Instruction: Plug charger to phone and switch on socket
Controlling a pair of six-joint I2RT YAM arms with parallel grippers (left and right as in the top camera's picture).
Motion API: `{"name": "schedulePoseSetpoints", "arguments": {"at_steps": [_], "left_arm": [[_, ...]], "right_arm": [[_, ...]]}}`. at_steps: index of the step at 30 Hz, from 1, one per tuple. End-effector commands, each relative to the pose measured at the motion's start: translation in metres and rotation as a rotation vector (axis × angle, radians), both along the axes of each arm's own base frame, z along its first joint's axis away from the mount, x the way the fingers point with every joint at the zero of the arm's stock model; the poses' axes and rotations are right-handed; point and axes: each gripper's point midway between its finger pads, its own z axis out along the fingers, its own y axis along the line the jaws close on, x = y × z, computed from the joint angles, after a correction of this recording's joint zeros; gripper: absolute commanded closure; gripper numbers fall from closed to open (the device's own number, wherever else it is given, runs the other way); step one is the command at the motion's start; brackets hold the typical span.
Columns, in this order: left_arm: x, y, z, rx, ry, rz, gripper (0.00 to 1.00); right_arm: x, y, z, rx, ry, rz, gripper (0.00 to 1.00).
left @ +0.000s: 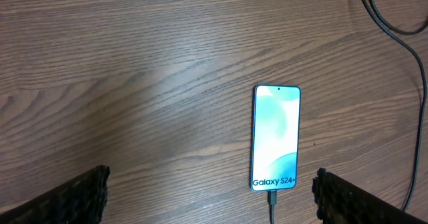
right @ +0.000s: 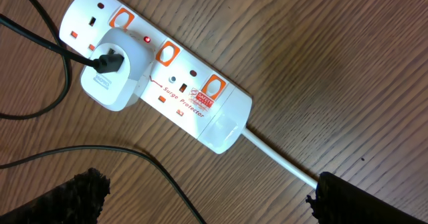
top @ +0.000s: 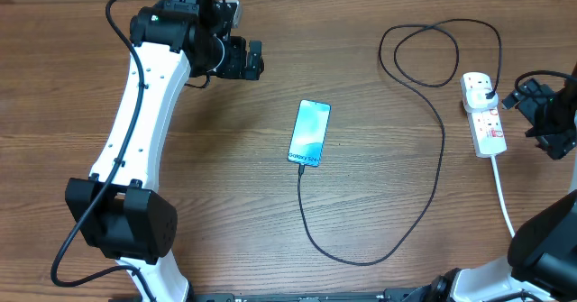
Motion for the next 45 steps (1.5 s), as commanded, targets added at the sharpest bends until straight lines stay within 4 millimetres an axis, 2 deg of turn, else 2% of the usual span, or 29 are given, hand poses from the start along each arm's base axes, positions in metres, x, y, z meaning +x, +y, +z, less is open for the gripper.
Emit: {"name": "schedulePoseSetpoints", "arguments": {"at_steps": [1,15,30,35,41,45], "left_arm": [[0.000,0.000,0.010,0.000,-0.027,-0.008,0.00],[0.001,0.000,0.006,0.002,-0.020,-0.007,0.00],[-0.012,-0.023,0.028,-0.009,-0.070,-0.061,0.00],[-0.014,-0.030,0.030,-0.011,-0.073,-0.078,0.00],[-0.017,-0.029,0.037,-0.008,-0.090,-0.079,0.00],[-0.020,-0.022,0.037,0.030,-0.088,-0.063,0.00]], "right_arm": [[0.003,-0.004,0.007,-0.022,-0.013,0.001,0.00],[0.003,-0.004,0.007,-0.022,-0.013,0.001,0.00],[0.003,-0.004,0.007,-0.022,-0.013,0.001,0.00],[0.003,-0.004,0.007,-0.022,-0.013,0.001,0.00],[0.003,-0.004,0.007,-0.021,-0.013,0.001,0.00],[0.003,-0.004,0.007,-0.021,-0.013,0.001,0.00]]}}
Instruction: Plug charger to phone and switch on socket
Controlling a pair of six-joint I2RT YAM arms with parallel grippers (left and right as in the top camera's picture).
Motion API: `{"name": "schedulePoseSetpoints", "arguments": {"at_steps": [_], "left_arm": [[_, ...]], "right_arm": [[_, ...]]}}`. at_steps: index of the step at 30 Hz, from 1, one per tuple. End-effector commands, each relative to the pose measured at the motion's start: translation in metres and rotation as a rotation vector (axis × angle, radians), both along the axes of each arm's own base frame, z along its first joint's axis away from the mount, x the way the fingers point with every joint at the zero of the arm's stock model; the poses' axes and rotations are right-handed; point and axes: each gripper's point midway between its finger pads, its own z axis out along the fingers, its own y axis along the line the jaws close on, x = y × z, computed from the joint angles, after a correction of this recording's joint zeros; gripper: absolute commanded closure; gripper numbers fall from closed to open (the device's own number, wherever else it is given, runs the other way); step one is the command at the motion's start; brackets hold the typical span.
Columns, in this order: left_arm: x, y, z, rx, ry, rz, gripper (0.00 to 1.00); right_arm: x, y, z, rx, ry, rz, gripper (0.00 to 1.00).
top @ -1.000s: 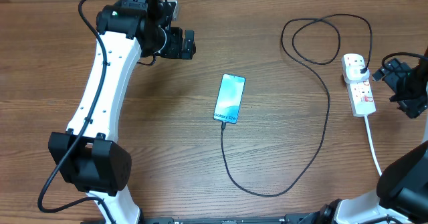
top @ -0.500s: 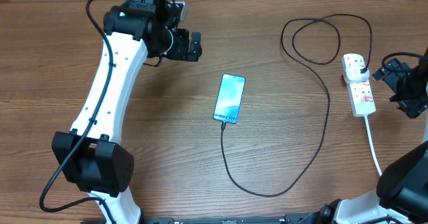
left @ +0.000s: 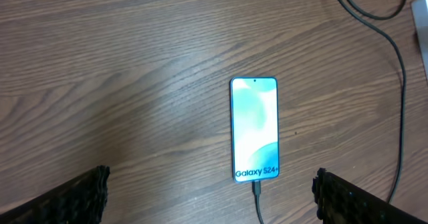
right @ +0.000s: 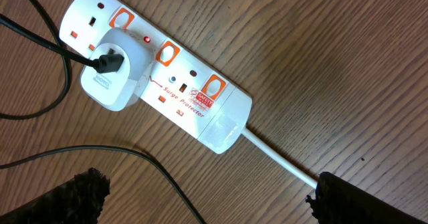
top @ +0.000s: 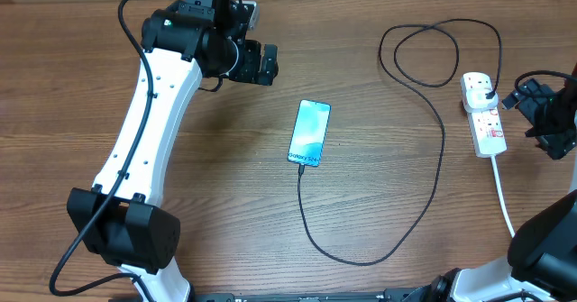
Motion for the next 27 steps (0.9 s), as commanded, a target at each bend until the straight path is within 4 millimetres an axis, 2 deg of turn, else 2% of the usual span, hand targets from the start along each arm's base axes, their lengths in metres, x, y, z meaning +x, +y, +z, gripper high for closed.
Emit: {"name": "schedulePoseSetpoints", "arguments": {"at_steps": [1,13,17,22,24,27], "left_arm": [[-0.003,0.004,0.021,0.023,-0.062,0.000,0.00],[-0.002,0.004,0.024,0.039,-0.088,-0.022,0.00],[-0.003,-0.005,0.026,0.050,-0.109,-0.074,0.00],[0.006,-0.020,0.028,0.043,-0.176,-0.120,0.01],[0.010,-0.026,0.023,0.038,-0.194,-0.128,0.00],[0.012,-0.033,0.005,0.036,-0.194,-0.140,0.00]], "right_arm": [[0.003,-0.004,0.007,-0.021,-0.012,0.001,0.00],[0.003,-0.004,0.007,-0.021,-0.012,0.001,0.00],[0.003,-0.004,0.007,-0.021,-0.012,0.001,0.00],[0.003,-0.004,0.007,-0.021,-0.012,0.001,0.00],[0.003,-0.004,0.007,-0.021,-0.012,0.000,0.00],[0.003,-0.004,0.007,-0.021,-0.012,0.001,0.00]]}}
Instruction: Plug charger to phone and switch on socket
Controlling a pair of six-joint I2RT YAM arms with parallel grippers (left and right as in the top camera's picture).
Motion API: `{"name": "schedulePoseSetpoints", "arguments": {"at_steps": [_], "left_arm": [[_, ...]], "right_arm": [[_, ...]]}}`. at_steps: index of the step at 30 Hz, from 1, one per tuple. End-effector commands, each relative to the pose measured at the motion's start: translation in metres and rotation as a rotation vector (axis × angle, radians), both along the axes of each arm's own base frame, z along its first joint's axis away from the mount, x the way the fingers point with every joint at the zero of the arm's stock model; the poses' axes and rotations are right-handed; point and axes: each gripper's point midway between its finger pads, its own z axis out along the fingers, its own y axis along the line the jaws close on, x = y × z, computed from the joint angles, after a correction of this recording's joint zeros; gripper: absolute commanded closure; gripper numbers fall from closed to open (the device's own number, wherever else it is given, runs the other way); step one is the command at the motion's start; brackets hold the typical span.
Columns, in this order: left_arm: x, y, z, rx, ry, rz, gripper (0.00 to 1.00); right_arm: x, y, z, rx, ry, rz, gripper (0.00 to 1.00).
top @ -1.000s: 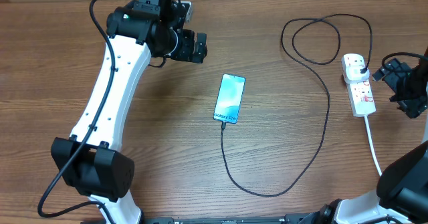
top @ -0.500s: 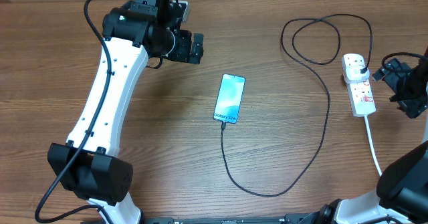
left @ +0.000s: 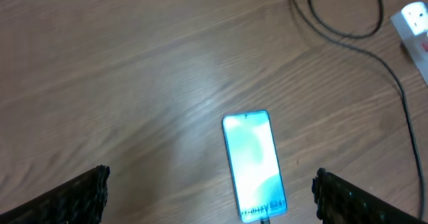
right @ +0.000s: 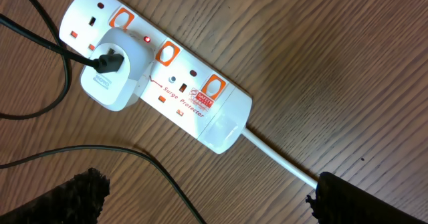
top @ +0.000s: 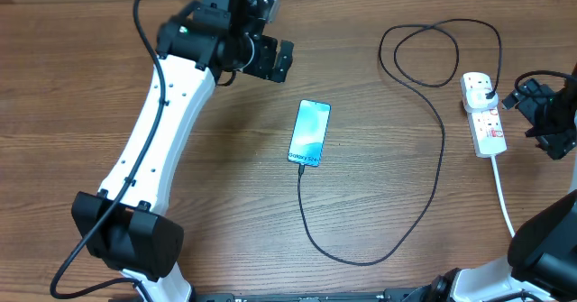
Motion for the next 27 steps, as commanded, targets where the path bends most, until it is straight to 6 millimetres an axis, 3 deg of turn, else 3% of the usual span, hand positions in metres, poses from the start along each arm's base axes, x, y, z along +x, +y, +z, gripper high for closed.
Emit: {"name": "schedulePoseSetpoints", "arguments": {"at_steps": [1,8,13,19,27], "left_arm": [[-0.009,-0.003,-0.018,0.023,0.009,-0.031,0.00],[-0.020,-0.007,-0.088,0.019,0.078,-0.052,0.01],[-0.024,-0.020,-0.118,-0.062,0.058,-0.096,0.00],[-0.030,-0.028,-0.119,-0.134,-0.029,-0.132,0.00],[-0.052,-0.009,-0.111,-0.107,-0.109,-0.103,0.00]], "right_arm": [[0.003,-0.004,0.007,-0.021,-0.012,0.001,0.00],[0.003,-0.004,0.007,-0.021,-0.012,0.001,0.00],[0.003,-0.004,0.007,-0.021,-0.012,0.001,0.00],[0.003,-0.004,0.007,-0.021,-0.012,0.001,0.00],[0.003,-0.004,0.007,-0.021,-0.012,0.001,0.00]]}}
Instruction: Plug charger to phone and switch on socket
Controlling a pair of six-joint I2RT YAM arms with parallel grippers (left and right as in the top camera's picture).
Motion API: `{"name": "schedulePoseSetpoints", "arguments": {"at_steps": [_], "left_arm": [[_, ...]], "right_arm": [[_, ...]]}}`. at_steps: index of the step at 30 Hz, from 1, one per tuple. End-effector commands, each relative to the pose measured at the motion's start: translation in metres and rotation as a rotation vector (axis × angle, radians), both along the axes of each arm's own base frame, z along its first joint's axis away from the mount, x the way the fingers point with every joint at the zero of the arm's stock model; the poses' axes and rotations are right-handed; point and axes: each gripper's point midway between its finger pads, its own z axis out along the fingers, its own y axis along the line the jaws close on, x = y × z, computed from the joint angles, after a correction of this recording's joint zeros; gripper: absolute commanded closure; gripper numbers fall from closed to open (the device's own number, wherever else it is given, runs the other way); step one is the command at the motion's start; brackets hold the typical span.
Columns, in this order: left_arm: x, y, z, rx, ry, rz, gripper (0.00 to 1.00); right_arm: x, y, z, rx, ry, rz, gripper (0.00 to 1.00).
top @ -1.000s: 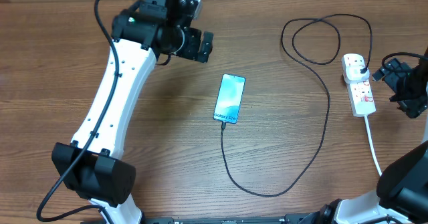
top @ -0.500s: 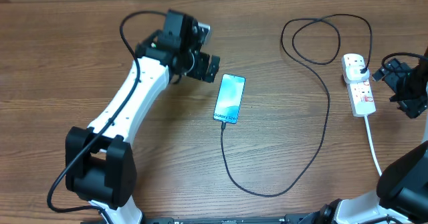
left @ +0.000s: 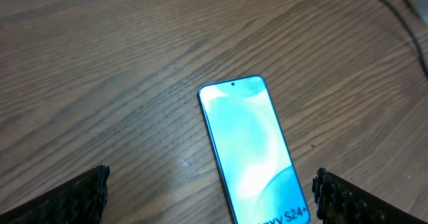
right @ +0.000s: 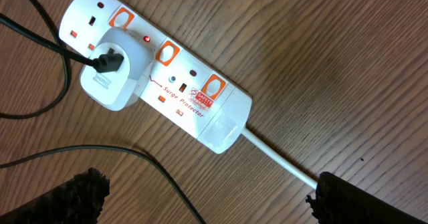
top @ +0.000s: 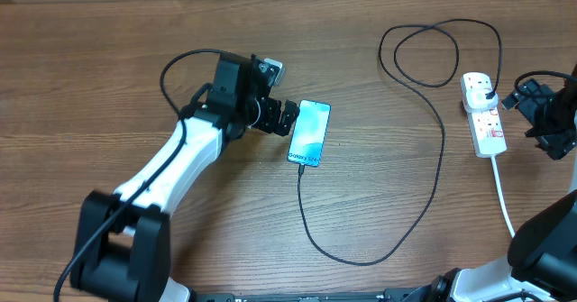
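Observation:
A phone [top: 309,132] with a lit blue screen lies mid-table, and the black charger cable [top: 361,259] runs into its near end. In the left wrist view the phone [left: 251,140] fills the middle. My left gripper [top: 282,114] hangs open just left of the phone's far end, nothing between its fingers [left: 73,198]. The white socket strip [top: 482,113] lies at the right with the white charger plug [right: 110,77] in it and a red light [right: 146,39] showing. Beside the strip my right gripper [top: 532,113] stands open and empty.
The black cable loops [top: 437,50] at the back right, then sweeps down past the phone. The strip's white lead [top: 503,203] runs toward the front edge. My left arm [top: 171,180] stretches across the left half of the table.
My left gripper has come down from behind the phone to just left of its far end, lower and closer; the phone now looks larger in the wrist view. The right arm has not moved.
The phone lay plugged in with its screen lit and the strip's red light on throughout. My left gripper stood open at the back left, then was further right at each moment, and is now low beside the phone. My right gripper stayed open by the strip.

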Motion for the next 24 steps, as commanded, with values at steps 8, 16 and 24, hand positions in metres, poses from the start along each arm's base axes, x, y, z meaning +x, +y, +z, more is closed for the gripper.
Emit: {"name": "schedulePoseSetpoints", "arguments": {"at_steps": [8,16,24], "left_arm": [[-0.026,0.013,0.025,-0.038,-0.229,0.009,0.01],[-0.053,0.033,0.019,-0.089,-0.355,0.041,0.00],[-0.070,0.072,0.009,-0.146,-0.357,0.181,0.00]], "right_arm": [[0.003,-0.004,0.007,-0.021,-0.013,-0.002,0.00],[0.003,-0.004,0.007,-0.021,-0.013,-0.002,0.00],[0.003,-0.004,0.007,-0.021,-0.013,-0.002,0.00]]}}
